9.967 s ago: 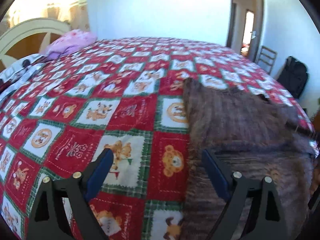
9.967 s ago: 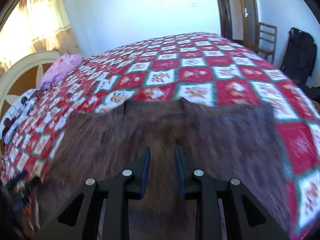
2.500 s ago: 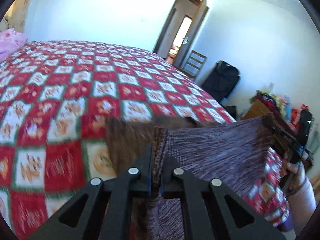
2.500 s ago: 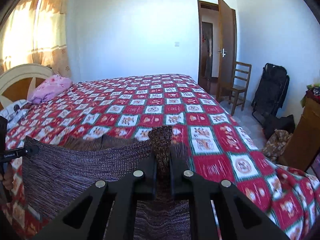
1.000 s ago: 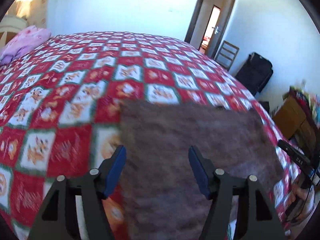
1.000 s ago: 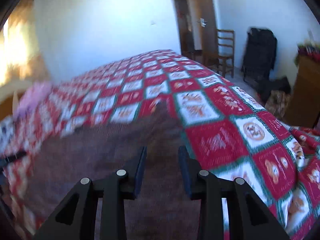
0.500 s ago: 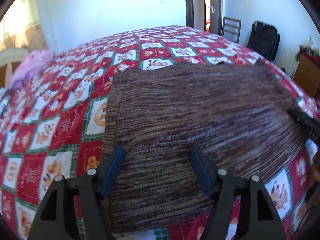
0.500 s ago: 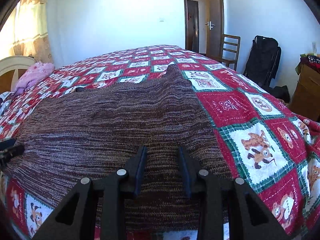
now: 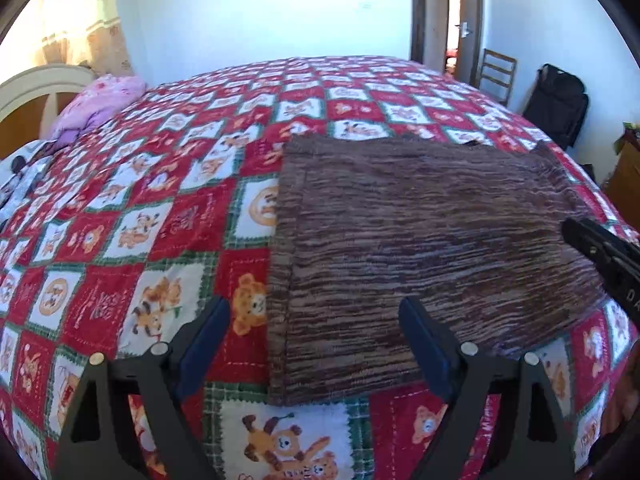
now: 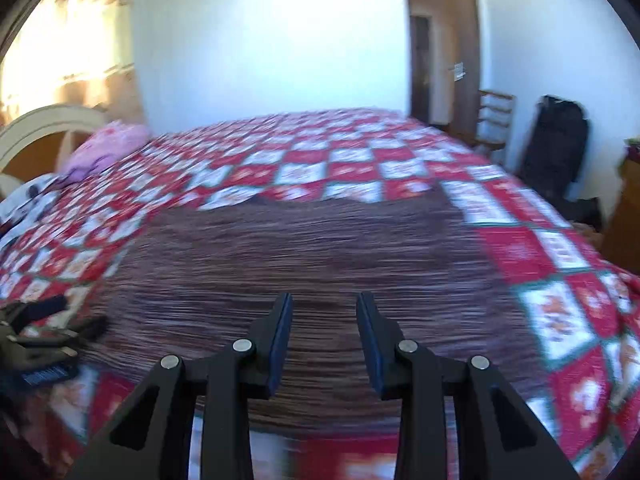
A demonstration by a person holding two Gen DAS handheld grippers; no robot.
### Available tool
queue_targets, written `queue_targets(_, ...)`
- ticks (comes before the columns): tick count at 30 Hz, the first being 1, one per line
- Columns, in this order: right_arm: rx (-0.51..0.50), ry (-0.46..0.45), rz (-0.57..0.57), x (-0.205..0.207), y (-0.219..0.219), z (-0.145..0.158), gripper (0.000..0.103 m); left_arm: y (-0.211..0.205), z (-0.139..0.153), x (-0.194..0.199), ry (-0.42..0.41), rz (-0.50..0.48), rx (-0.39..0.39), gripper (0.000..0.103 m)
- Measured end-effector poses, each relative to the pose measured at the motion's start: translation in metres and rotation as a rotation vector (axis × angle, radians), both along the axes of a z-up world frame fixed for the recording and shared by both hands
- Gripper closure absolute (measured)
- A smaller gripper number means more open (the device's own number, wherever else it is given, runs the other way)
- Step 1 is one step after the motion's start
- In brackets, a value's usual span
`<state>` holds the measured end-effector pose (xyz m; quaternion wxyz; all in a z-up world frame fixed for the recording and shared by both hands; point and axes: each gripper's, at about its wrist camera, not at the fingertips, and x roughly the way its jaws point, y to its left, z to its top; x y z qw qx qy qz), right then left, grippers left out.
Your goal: Fold small clothes
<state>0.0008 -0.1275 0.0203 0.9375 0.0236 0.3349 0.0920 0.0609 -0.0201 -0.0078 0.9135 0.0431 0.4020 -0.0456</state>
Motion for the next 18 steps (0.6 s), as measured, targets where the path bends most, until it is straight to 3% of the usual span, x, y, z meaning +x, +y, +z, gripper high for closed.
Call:
queue_targets(3, -0.016, 0.012, 0.035, 0.014, 0.026, -0.011, 0.068, 0.003, -0.003, 0.000, 0.010, 0.038, 0.029, 0.014)
queue_targets(6, -0.009, 0.108, 0.068, 0.026, 0.039, -0.042, 0.068, 0.009, -0.008, 0.000, 0.029, 0.047, 0.017, 0.015)
queue_targets(8, -0.071, 0.020, 0.077, 0.014, 0.046, -0.050, 0.068, 0.016, -0.009, -0.002, 0.033, 0.058, -0.013, 0.015)
queue_targets(11, -0.117, 0.015, 0.082, 0.012, 0.052, -0.049, 0.068, 0.036, -0.011, -0.008, 0.041, 0.139, -0.141, 0.015)
queue_targets(14, -0.056, 0.019, 0.091, 0.014, 0.044, -0.050, 0.068, 0.055, -0.008, -0.025, 0.048, 0.247, -0.272, 0.015)
queue_targets(18, 0.008, 0.025, 0.099, 0.017, 0.038, -0.051, 0.068, 0.049, -0.005, -0.051, 0.045, 0.216, -0.325, 0.015)
